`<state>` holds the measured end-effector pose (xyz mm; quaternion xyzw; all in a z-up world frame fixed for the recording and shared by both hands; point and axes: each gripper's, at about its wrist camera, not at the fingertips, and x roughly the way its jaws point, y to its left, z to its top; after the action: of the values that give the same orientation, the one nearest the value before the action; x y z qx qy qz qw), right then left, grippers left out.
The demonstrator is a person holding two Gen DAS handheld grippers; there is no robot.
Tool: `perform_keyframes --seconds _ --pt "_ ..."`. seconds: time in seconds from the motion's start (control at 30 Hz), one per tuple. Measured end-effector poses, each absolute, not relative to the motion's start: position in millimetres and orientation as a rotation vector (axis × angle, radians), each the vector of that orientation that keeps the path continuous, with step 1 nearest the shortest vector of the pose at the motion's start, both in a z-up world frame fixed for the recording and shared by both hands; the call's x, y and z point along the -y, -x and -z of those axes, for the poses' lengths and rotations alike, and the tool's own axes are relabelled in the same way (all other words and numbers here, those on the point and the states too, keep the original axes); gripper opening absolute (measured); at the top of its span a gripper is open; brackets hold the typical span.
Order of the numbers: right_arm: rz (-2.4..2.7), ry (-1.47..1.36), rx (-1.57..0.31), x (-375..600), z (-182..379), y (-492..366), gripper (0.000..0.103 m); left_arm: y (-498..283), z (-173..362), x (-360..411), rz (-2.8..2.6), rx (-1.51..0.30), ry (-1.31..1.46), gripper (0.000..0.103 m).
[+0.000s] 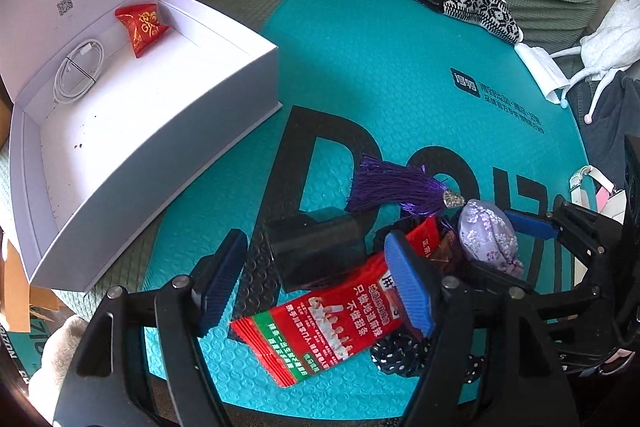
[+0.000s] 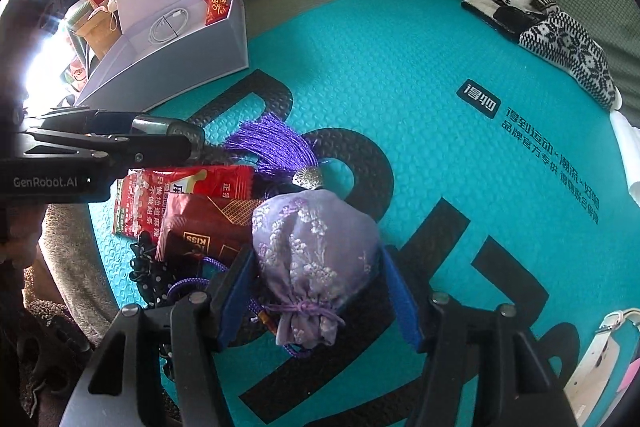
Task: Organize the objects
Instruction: 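Grasp the black pouch with the left tool while the right tool grasps the purple sachet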
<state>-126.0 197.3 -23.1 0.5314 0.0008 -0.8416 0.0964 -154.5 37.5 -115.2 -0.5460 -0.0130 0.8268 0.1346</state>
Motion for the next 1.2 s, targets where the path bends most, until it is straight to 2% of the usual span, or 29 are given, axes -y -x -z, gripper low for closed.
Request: perform_keyframes --seconds 0.27,0.37,0.4,0.47,0.5,0.67,1.2 --pt "2.477 -1.586 0.008 -198 25 126 0.062 163 129 -36 -2.388 0.058 1.61 0.07" --pt "2.481 -1.592 0.022 -199 26 125 0.056 163 131 -37 -2.392 0.049 1.604 0.068" --pt "2.49 -1.588 0.029 -200 25 125 0.052 163 131 -38 -2.392 0.045 1.599 0.066" --pt "2.507 -1.581 0.032 -203 22 124 0.049 162 131 -40 -2.381 0.033 1.585 0.046" --pt "2.513 -1.576 0.033 -204 21 124 0.049 160 130 -41 -2.376 0.023 1.576 0.042" --pt "2.549 -1.551 0.038 -209 13 124 0.048 154 125 -50 -2.382 -0.052 1.542 0.039" --pt "2.551 -1.391 -0.056 -177 -21 139 0.048 139 99 -28 -2.436 -0.004 1.508 0.039"
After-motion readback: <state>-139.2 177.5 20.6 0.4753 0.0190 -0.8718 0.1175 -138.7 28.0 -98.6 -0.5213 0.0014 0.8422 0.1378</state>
